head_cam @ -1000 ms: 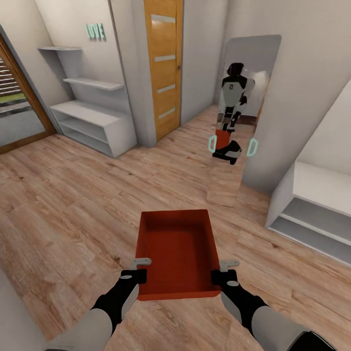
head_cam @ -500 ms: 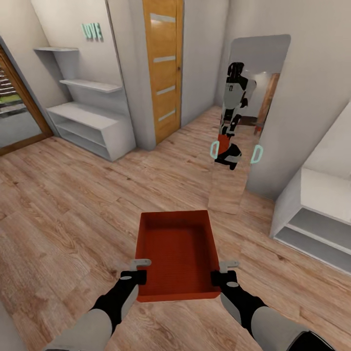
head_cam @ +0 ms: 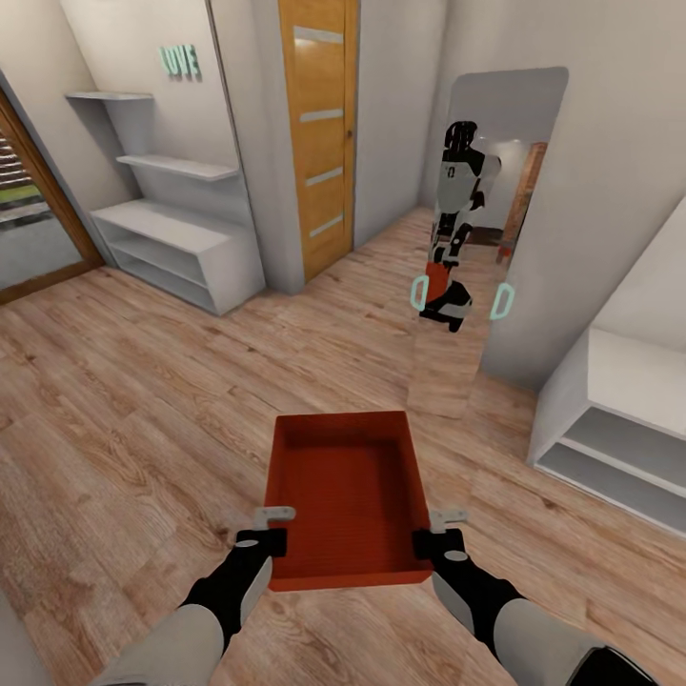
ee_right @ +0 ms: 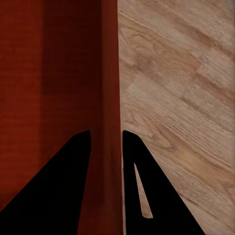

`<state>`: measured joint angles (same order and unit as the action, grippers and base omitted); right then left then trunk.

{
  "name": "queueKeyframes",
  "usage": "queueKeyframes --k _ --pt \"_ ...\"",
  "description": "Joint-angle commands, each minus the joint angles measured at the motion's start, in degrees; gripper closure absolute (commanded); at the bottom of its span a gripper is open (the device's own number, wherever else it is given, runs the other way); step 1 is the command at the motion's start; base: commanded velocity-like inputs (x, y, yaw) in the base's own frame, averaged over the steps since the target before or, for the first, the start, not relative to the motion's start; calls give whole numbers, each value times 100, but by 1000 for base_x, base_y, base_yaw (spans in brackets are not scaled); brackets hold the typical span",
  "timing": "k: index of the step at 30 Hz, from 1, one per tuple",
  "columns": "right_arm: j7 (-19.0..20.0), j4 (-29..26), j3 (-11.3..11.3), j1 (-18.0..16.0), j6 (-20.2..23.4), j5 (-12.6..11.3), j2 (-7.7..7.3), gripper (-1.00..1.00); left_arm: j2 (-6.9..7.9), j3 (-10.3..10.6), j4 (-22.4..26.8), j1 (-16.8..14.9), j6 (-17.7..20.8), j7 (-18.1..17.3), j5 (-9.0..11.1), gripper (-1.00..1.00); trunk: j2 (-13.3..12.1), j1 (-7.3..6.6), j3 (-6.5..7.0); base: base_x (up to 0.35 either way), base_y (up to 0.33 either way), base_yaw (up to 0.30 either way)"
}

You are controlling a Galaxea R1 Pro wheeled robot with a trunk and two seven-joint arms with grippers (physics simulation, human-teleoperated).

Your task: Move the two storage containers from the living room to the garage. In the garage, place one container on the floor and stack the other container on top of it (either order is fine).

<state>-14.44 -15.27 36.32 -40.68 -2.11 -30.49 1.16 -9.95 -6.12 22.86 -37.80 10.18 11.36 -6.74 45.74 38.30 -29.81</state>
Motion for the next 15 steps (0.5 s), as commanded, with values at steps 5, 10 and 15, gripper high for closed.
queueKeyframes --k 5,10,15 --pt "-23 -28 117 -10 -8 -123 -35 100 28 -76 -1 1 37 -6 -95 100 5 1 13 0 0 102" --pt "-51 -29 195 -10 -8 -195 -30 100 28 -157 -1 1 37 -43 -174 100 5 1 44 0 0 169" --pt "3 -29 -483 -10 -8 382 -204 100 239 779 -1 1 37 183 762 100 5 1 76 0 0 178"
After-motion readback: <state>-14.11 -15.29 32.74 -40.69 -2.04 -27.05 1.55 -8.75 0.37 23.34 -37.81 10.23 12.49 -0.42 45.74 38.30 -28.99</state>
